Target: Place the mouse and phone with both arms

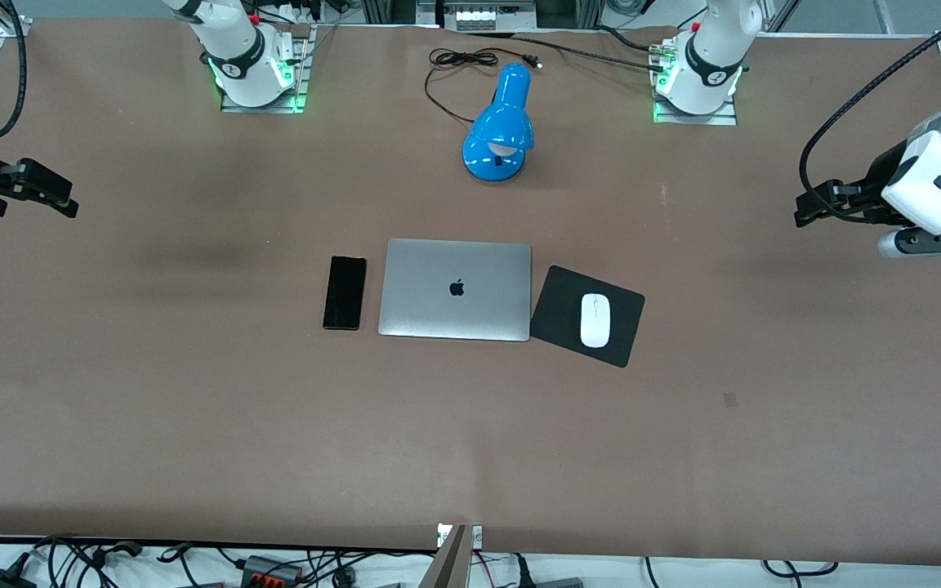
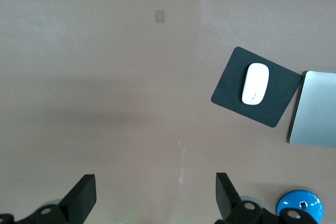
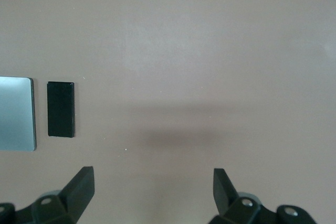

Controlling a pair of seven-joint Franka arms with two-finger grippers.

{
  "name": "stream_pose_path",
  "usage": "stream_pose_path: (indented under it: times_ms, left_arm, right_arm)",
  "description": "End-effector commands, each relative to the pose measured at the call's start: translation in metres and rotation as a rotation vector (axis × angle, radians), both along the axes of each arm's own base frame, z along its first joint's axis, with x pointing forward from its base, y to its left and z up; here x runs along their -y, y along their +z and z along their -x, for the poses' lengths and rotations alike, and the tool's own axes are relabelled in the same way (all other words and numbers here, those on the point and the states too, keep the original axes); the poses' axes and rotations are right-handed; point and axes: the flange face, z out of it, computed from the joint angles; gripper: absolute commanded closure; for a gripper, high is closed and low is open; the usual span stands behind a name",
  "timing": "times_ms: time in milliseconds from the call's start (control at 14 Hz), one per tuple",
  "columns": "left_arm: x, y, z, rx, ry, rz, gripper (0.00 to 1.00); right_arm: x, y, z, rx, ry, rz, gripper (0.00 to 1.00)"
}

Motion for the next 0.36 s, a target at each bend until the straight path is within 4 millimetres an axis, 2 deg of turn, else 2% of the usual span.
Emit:
stream_pose_path:
  times_ms: [0, 286]
  left_arm:
    - [-0.0020, 0.0084, 0.0044, 0.005, -0.005, -0.016, 0.00]
    - [-0.0027, 0.0084, 0.0043, 0.005, -0.003, -0.014, 0.00]
  right_arm:
    - [-0.0012, 0.0026, 0.0100, -0.008, 0.017, -0.009, 0.00]
    - [-0.0017, 0.0023, 0.0096, -0.005, 0.019, -0.006, 0.00]
